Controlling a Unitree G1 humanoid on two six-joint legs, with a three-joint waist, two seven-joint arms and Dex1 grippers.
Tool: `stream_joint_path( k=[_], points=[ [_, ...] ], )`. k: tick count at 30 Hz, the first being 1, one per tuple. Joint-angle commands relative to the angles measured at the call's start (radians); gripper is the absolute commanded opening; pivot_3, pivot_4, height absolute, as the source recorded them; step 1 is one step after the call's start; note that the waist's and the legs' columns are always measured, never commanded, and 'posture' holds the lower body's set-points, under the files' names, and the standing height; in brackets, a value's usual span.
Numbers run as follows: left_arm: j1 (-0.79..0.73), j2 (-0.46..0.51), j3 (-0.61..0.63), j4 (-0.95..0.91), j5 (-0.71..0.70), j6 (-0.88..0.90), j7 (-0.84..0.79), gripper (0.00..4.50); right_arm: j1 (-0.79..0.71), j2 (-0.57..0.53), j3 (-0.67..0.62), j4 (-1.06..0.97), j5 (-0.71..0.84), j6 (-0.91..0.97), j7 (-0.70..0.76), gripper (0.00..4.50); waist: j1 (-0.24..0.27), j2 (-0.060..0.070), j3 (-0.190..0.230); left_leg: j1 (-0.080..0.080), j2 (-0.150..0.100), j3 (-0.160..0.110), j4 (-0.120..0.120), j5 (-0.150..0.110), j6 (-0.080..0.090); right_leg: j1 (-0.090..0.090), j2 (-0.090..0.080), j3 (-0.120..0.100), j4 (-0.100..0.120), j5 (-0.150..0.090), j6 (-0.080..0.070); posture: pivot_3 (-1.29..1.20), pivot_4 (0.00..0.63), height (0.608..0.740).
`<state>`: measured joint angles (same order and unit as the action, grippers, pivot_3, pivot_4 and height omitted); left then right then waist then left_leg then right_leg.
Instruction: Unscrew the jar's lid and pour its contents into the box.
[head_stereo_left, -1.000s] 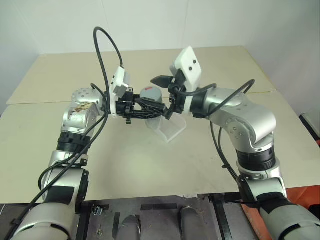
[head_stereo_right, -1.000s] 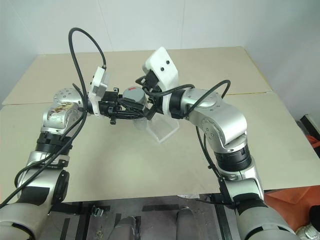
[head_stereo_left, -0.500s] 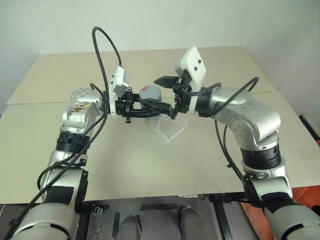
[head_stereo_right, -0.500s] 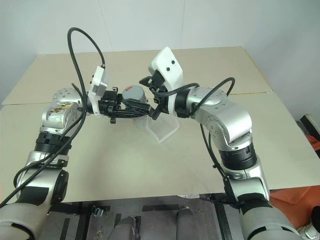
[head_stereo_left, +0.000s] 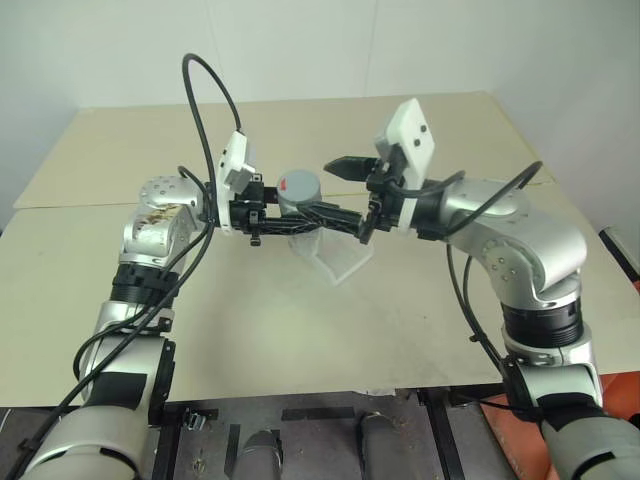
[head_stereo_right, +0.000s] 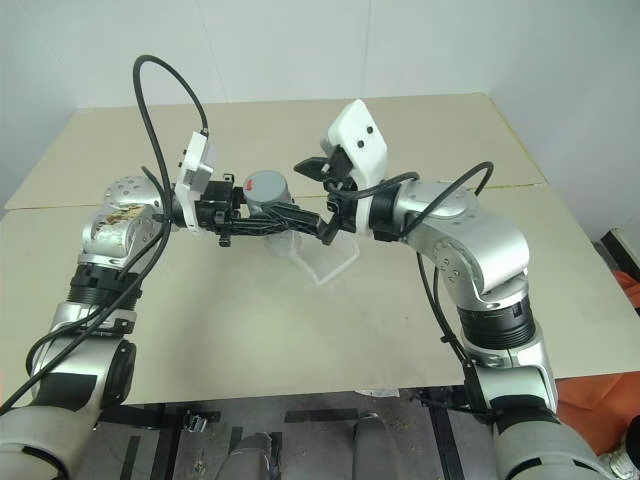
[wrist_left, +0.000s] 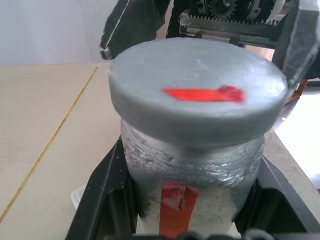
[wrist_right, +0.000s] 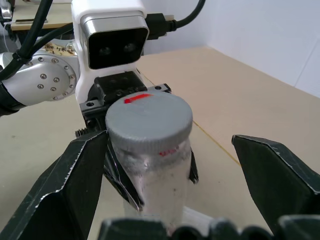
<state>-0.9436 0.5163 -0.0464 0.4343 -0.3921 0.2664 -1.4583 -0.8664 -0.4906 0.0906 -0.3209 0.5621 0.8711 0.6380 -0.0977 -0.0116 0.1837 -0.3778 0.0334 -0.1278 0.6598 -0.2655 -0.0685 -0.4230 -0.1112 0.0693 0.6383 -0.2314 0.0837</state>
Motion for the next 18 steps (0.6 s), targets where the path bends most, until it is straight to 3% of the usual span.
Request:
stream_joint_path(
  k=[1, 10, 18],
  points=[
    [-0.016, 0.011, 0.017, -0.019, -0.018, -0.016, -0.029, 1.95, 0.012, -0.028, -0.055, -0.032, -0.002, -0.002, -0.011, 4.48, 0.000, 0.000, 0.000, 0.000, 0.000, 0.000, 0.000, 0.000, 0.000, 0.000, 0.000, 0.000, 0.000, 0.000, 0.000, 0.00, 0.150, 0.740],
    [-0.016, 0.017, 0.020, -0.018, -0.013, -0.015, -0.034, 1.95, 0.053, -0.079, -0.062, -0.102, 0.050, 0.006, 0.049, 4.48, 0.000, 0.000, 0.000, 0.000, 0.000, 0.000, 0.000, 0.000, 0.000, 0.000, 0.000, 0.000, 0.000, 0.000, 0.000, 0.00, 0.150, 0.740],
    [-0.012, 0.012, 0.013, -0.026, -0.010, -0.013, -0.034, 1.95, -0.018, -0.022, -0.055, -0.104, 0.093, 0.028, 0.006, 4.48, 0.000, 0.000, 0.000, 0.000, 0.000, 0.000, 0.000, 0.000, 0.000, 0.000, 0.000, 0.000, 0.000, 0.000, 0.000, 0.00, 0.150, 0.740]
  ],
)
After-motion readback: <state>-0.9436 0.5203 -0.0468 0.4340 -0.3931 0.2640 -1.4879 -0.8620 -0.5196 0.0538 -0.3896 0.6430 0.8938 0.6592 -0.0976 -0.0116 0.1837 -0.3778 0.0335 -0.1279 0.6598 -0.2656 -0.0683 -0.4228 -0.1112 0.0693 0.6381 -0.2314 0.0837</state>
